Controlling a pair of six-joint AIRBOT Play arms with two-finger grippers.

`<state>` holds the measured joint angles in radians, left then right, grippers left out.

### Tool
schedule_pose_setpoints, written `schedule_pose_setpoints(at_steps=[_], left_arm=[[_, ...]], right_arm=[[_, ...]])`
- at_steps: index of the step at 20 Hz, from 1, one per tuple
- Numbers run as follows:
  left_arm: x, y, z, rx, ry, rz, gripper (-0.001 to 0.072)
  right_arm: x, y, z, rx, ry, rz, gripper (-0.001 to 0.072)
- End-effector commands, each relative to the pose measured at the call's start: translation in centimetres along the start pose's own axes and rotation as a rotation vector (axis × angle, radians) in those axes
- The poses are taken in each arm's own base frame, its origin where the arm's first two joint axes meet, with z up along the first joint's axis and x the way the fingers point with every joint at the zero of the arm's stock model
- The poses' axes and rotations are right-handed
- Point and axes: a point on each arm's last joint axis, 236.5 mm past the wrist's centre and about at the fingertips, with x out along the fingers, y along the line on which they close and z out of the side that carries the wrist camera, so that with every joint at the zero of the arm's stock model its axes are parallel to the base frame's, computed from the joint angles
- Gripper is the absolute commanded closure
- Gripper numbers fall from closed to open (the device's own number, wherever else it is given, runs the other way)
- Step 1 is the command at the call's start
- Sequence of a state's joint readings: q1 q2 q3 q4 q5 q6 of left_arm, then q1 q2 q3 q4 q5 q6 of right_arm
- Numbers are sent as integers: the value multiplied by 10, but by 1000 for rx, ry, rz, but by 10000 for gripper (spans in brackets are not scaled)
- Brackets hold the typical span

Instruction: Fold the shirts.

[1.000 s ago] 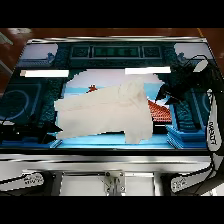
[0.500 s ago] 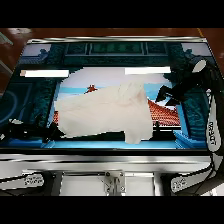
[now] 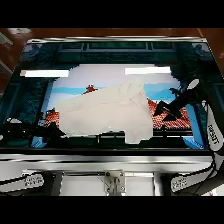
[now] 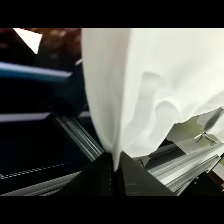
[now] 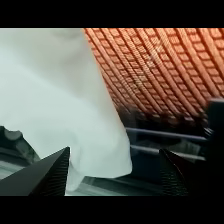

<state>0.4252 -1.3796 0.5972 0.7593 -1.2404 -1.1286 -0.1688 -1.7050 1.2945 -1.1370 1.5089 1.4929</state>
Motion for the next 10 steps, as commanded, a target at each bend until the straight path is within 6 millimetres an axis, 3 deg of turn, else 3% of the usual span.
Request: schedule_pose_setpoints(at_steps=[1, 6, 10], left_arm=[[-6, -6, 1, 28, -23, 0, 671], [-10, -9, 4, 41, -42, 5, 672], [-23, -19, 23, 67, -91, 10, 672]], right_arm=[[34, 0, 1, 16, -21, -10, 56], [47, 8, 1, 22, -28, -28, 68], [55, 21, -3, 1, -12, -38, 584]])
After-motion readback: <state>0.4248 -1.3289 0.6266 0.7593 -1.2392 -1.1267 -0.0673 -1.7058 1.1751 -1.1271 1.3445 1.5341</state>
